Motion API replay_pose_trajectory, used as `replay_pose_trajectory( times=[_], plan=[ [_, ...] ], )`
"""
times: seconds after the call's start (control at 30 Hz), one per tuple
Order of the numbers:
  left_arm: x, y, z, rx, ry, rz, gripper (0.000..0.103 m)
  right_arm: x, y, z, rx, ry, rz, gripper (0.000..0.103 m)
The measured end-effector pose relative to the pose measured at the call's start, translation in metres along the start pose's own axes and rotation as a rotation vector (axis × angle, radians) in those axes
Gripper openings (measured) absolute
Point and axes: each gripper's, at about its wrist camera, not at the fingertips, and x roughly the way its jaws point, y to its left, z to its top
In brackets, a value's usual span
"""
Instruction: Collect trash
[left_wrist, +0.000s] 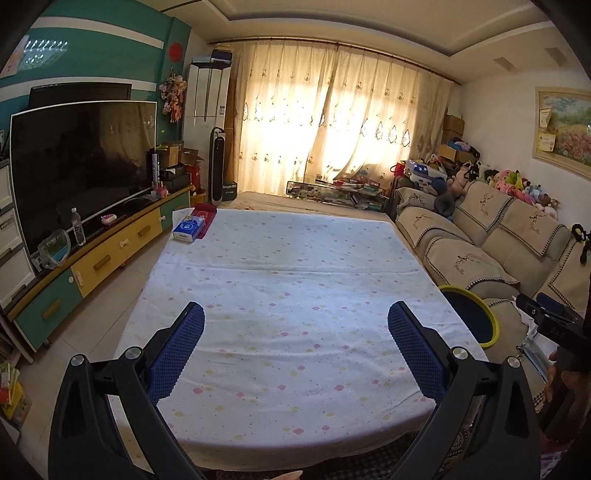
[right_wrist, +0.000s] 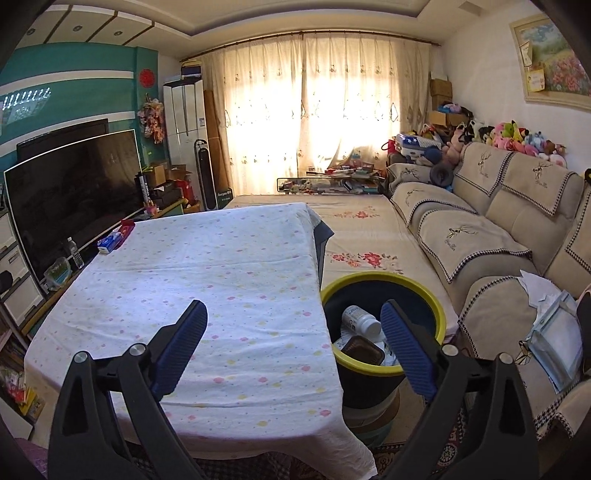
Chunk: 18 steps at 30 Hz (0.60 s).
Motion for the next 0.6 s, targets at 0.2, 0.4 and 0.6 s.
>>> replay_pose_trajectory(
  times=[0.2, 0.4, 0.6],
  plan=[
    [0.0008, -0.0100, -0.0054, 0.019, -0.007, 0.023, 0.098, -0.0053, 0.0052, 0.0001, -0.004, -0.006, 0.015, 0.090],
    [0.0013, -0.0097, -0.0046, 0.007, -0.003, 0.030, 0.098, -0.0034, 0.0070, -0.0011, -0.006, 0.002, 0.021, 0.090],
    [0.0029, -0.0077, -0.0055, 0.004, -0.003, 0.031, 0.098, -0.0021, 0.0068, -0.0011, -0.005, 0.002, 0.019, 0.090]
  ],
)
